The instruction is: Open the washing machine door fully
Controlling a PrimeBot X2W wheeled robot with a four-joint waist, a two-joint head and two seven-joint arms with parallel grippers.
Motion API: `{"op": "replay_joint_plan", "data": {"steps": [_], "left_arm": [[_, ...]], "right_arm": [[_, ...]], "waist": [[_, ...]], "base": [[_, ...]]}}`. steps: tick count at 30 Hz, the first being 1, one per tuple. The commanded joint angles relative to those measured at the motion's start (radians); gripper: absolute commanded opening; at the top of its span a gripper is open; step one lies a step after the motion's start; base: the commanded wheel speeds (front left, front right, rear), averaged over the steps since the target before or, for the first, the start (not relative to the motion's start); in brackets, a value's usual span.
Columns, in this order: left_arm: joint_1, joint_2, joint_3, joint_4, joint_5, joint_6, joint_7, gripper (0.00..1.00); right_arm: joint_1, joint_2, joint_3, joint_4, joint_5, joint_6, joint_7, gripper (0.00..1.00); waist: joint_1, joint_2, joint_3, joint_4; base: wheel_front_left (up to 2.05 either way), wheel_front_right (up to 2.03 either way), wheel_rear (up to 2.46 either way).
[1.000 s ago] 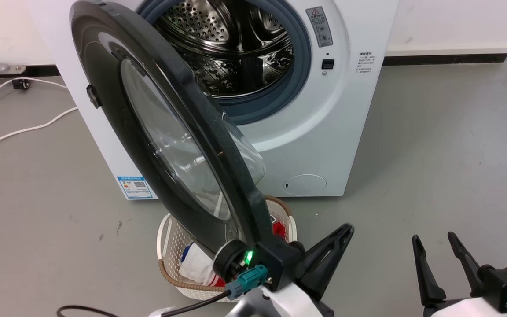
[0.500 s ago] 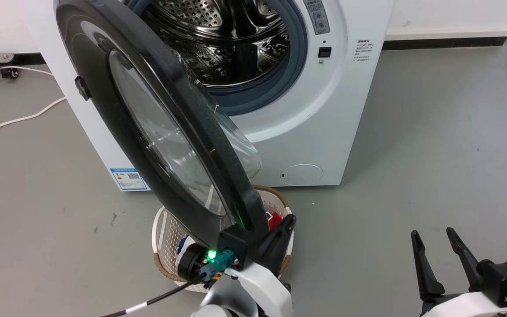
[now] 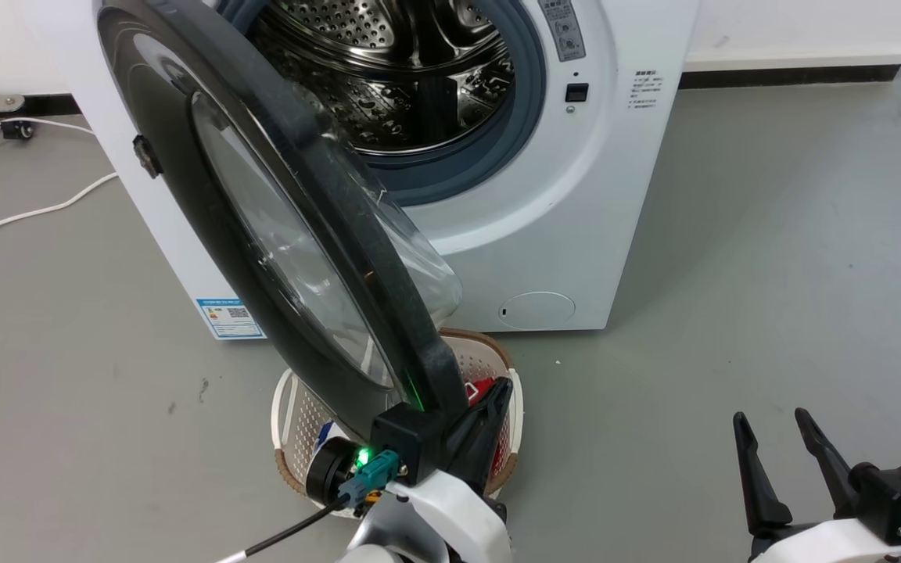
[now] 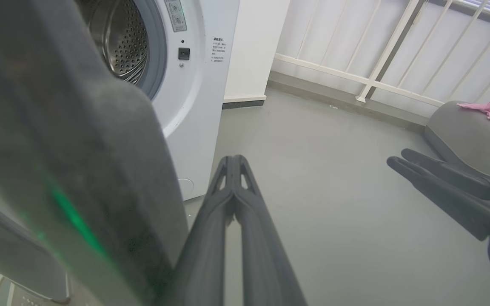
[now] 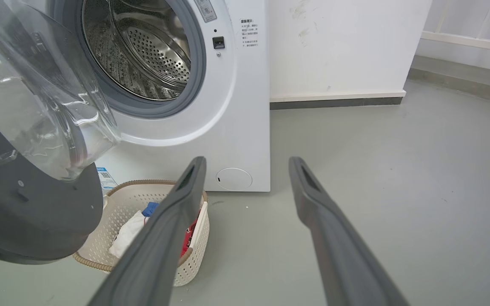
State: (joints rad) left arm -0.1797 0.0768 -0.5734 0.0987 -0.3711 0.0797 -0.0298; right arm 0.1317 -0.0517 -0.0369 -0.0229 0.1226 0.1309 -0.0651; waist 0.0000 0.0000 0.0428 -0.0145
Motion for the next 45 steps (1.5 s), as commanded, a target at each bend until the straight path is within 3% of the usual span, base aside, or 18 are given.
{"op": "replay_joint_plan", "data": {"steps": [1,15,45], "left_arm": [[0.012,0.021,0.019,-0.002,0.000,0.014,-0.004,0.00],[0.117,0.067,0.020,-0.126,0.002,0.069,0.018,0.00],[0.174,0.103,0.051,-0.231,-0.022,0.124,0.021,0.00]], "right_arm": [[-0.008,0.002,-0.003,0.003,0.001,0.000,-0.003,1.00],[0.003,0.002,-0.003,0.012,0.000,0.000,0.008,1.00],[-0.009,0.002,-0.023,0.015,0.008,0.000,0.014,1.00]], "waist": [[0.0000,0.0000,-0.003,0.009],[0.0000,0.0000,-0.024,0.097],[0.0000,0.0000,-0.001,0.423]], "base": [[0.00,0.00,0.00],[0.00,0.00,0.00],[0.00,0.00,0.00]]}}
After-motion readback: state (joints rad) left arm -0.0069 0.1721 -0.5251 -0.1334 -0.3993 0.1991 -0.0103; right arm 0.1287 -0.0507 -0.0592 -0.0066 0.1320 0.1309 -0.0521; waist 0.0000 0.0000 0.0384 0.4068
